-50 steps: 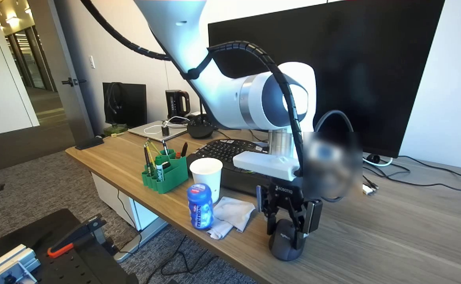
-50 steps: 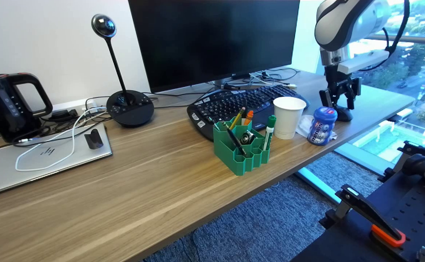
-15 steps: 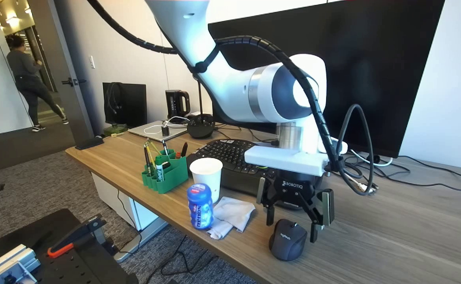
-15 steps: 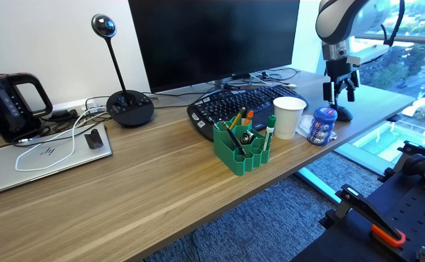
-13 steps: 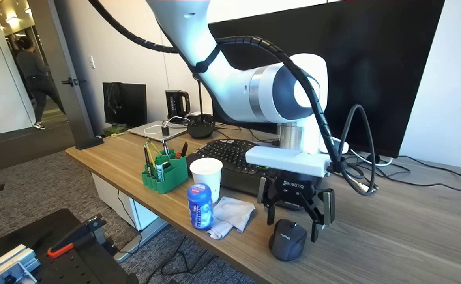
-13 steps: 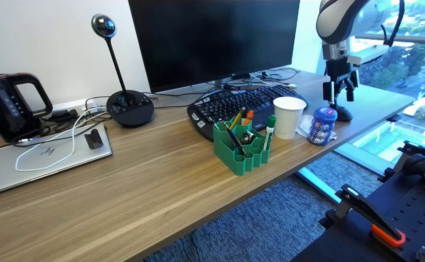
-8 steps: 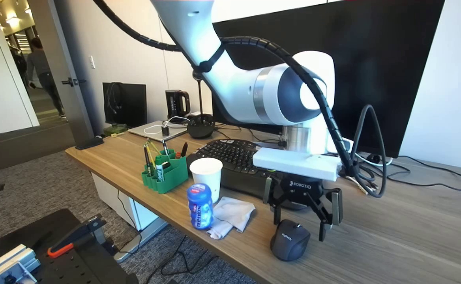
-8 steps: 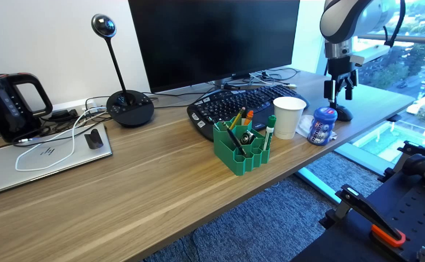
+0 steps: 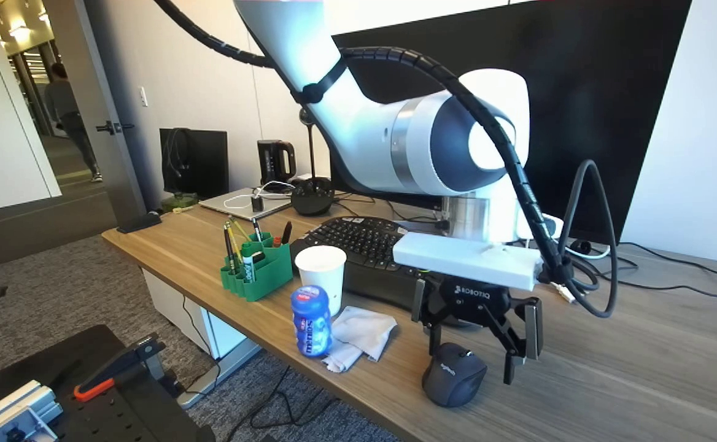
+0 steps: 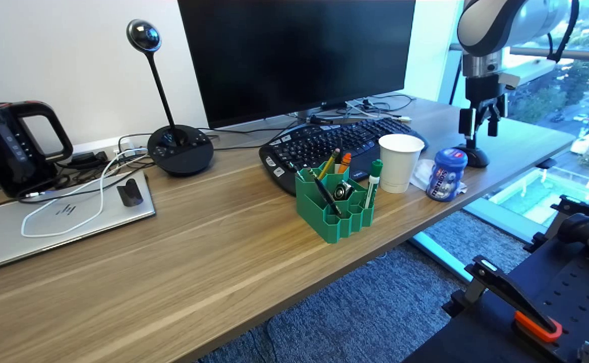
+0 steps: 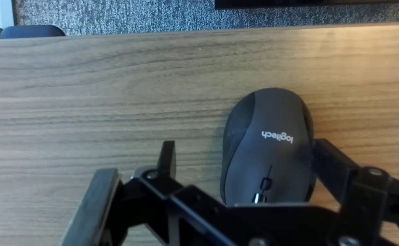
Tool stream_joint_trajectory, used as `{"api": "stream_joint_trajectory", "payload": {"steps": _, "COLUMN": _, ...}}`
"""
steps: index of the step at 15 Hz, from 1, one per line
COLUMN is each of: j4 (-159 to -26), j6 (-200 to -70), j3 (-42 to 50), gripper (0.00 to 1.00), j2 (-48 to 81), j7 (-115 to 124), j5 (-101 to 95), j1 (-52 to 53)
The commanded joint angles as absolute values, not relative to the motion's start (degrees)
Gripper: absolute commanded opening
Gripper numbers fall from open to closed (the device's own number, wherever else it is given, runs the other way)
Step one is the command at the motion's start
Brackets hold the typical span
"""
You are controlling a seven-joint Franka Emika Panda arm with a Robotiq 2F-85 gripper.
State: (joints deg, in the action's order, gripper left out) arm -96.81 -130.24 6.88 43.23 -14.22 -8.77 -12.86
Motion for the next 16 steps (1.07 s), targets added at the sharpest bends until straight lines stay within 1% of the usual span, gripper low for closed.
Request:
{"api": "stream_joint_trajectory", "payload": {"steps": 1, "j4": -101.65, "j6": -132.55, "j3": 7.14, "gripper": 1.0, "j2": 39.41, "j7": -14.42, "j5": -8.97, "j1": -13.28}}
{"api": "stream_joint_trajectory", "payload": {"steps": 10, "j4": -106.99, "j6": -132.22, "j3": 8.19, "gripper": 1.0, "j2": 34.78, "j7": -9.3, "j5": -8.17, "j1": -12.62}}
{"api": "stream_joint_trajectory", "payload": {"steps": 16, "j4": -106.89, "j6": -132.8, "j3": 7.5, "gripper": 1.0, "j2": 34.89, "j7": -7.94, "j5": -7.51, "j1": -12.93}}
